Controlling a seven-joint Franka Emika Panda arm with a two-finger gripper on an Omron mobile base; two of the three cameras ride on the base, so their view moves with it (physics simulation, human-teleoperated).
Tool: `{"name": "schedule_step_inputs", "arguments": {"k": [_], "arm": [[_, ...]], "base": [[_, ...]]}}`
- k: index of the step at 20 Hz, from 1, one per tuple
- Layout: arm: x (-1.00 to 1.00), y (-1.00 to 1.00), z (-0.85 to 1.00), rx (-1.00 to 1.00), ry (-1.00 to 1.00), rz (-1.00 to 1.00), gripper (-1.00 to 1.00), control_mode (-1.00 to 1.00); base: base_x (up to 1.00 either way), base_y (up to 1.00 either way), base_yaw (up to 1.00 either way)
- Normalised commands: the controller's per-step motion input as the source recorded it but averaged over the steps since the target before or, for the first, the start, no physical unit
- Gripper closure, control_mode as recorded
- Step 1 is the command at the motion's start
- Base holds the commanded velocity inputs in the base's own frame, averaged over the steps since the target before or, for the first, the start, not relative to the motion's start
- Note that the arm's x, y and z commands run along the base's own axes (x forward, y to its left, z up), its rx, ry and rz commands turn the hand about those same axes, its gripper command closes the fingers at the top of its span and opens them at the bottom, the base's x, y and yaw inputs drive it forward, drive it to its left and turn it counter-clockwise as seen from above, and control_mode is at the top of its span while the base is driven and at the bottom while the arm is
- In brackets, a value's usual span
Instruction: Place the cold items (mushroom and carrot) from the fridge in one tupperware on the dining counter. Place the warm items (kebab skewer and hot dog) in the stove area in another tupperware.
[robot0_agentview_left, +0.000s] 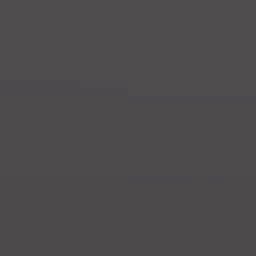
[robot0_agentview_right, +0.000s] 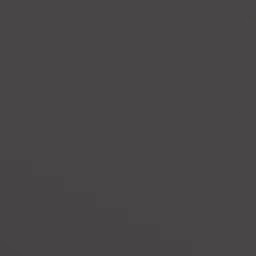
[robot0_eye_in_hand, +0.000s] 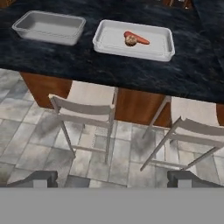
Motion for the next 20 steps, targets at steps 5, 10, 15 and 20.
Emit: {"name": "schedule_step_inputs", "arguments": {"k": [5, 10, 15, 20], "arm": [[0.0, 0.0, 0.0, 0.0, 0.0, 0.0, -1.0, 1.0], [0.0, 0.0, 0.0, 0.0, 0.0, 0.0, -1.0, 1.0], [0.0, 0.0, 0.0, 0.0, 0.0, 0.0, -1.0, 1.0], [0.0, 0.0, 0.0, 0.0, 0.0, 0.0, -1.0, 1.0]], "base": [[-0.46, 1.0, -0.05], [-0.16, 1.0, -0.19], [0.0, 1.0, -0.3], [0.0, 1.0, -0.35]]}}
